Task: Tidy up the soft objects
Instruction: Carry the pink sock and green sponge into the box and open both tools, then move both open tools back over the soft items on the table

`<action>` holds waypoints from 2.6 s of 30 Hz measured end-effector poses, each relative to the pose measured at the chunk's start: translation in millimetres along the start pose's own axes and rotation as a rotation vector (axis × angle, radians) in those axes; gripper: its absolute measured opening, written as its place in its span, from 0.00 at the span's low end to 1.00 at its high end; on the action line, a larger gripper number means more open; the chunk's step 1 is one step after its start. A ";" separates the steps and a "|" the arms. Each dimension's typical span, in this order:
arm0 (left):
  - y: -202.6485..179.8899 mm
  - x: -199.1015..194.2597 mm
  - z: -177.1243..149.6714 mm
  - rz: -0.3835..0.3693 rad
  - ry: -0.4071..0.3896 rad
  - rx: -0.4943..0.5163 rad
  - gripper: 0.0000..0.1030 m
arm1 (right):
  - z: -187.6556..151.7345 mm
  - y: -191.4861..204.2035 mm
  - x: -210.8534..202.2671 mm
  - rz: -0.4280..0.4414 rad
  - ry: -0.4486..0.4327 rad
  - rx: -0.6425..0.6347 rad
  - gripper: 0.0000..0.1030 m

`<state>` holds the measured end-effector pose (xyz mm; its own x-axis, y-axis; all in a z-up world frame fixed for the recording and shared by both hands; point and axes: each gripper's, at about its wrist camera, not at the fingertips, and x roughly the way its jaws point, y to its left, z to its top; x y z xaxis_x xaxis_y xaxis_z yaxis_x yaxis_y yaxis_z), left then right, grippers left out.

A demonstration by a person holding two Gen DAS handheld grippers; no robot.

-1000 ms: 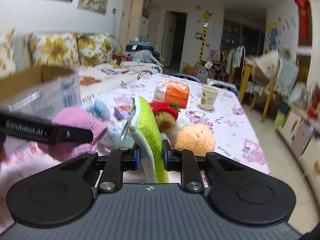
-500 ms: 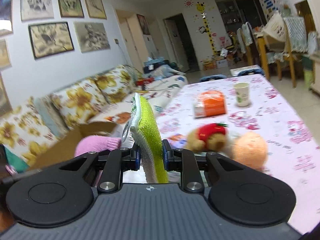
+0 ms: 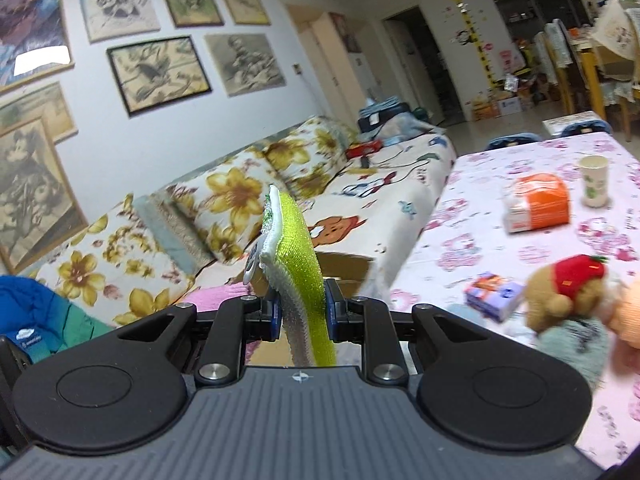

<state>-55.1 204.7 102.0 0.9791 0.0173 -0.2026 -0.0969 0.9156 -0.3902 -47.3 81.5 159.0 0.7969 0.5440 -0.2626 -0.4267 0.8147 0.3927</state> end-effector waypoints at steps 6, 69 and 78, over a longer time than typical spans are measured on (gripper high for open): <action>25.7 9.5 1.2 0.123 0.059 -0.059 0.54 | -1.3 17.4 31.3 0.038 0.065 -0.004 0.24; -83.1 19.4 -49.5 -0.052 0.062 0.415 0.99 | -40.9 -66.2 -58.6 -0.421 -0.078 0.083 1.00; -101.7 21.4 -64.2 -0.080 0.088 0.457 0.99 | -42.1 -77.1 -61.3 -0.467 -0.084 0.096 1.00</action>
<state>-35.8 86.2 79.7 0.9594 -0.0770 -0.2713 0.0867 0.9960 0.0239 -81.3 -6.2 107.8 0.9273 0.1033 -0.3597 0.0230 0.9436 0.3304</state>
